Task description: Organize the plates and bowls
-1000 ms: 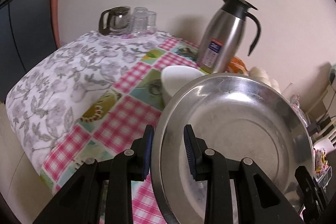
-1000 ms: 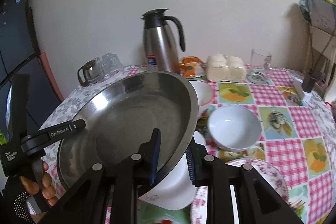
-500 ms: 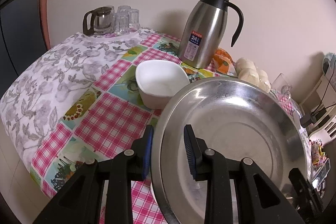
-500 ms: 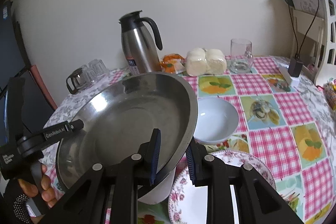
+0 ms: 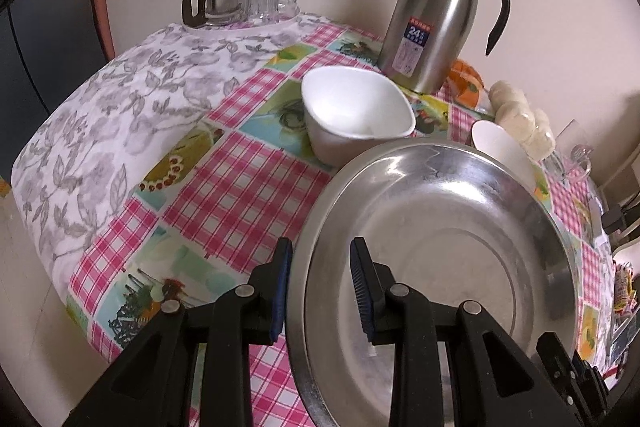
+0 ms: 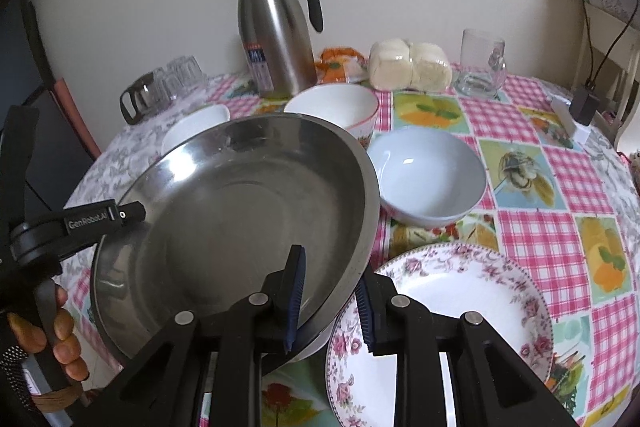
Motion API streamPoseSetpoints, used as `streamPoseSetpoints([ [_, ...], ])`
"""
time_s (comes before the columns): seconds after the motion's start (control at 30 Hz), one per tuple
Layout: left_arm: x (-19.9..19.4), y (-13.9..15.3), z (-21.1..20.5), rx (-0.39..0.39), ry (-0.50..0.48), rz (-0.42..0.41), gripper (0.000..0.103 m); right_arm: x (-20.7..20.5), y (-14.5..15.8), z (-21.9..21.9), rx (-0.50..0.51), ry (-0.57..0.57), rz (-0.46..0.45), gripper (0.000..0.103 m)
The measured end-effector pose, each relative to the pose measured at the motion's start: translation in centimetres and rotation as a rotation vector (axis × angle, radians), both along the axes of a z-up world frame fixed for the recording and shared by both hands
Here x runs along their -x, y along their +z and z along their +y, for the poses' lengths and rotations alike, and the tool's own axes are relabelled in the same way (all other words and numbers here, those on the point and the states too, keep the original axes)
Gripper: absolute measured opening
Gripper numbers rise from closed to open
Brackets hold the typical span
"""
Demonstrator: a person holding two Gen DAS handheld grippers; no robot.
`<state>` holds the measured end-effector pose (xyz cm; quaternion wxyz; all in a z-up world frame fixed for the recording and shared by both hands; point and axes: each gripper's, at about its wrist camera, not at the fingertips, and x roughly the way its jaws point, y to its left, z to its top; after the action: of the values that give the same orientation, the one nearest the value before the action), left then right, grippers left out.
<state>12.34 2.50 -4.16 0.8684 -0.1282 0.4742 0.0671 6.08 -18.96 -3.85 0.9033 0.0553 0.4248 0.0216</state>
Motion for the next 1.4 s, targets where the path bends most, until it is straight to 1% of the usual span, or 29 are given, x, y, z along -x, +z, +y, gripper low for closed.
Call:
streamPoseSetpoints([
  [0.23,-0.2,-0.7,-0.5,-0.018,-0.018,0.037,0.03,-0.8,-2.0,-0.3,0.011,-0.013,0.073,0.027],
  [0.4,-0.6,-1.9,-0.5,-0.021,-0.016,0.081,0.03,-1.4,-3.5,0.0,0.018,-0.012,0.13,0.027],
  [0.5,-0.8,-2.4,-0.7,-0.038,-0.024,0.095,0.03,-1.7,-4.7,0.5,0.073,-0.002,0.158,0.027],
  [0.6,-0.9,-2.4,-0.8,-0.037,-0.033,0.092,0.03,-1.8,-4.8,0.7,0.091,-0.003,0.157,0.027],
  [0.9,-1.1,-2.7,-1.4,-0.034,-0.064,0.1,0.03,-1.9,-4.5,0.1,0.084,-0.034,0.144,0.027],
  [1.13,-1.2,-3.0,-2.2,-0.044,-0.092,0.115,0.03,-1.9,-4.4,-0.5,0.082,-0.063,0.159,0.027],
  [1.4,-1.2,-3.1,-2.2,-0.044,-0.089,0.112,0.03,-1.9,-4.4,-0.6,0.074,-0.071,0.161,0.027],
])
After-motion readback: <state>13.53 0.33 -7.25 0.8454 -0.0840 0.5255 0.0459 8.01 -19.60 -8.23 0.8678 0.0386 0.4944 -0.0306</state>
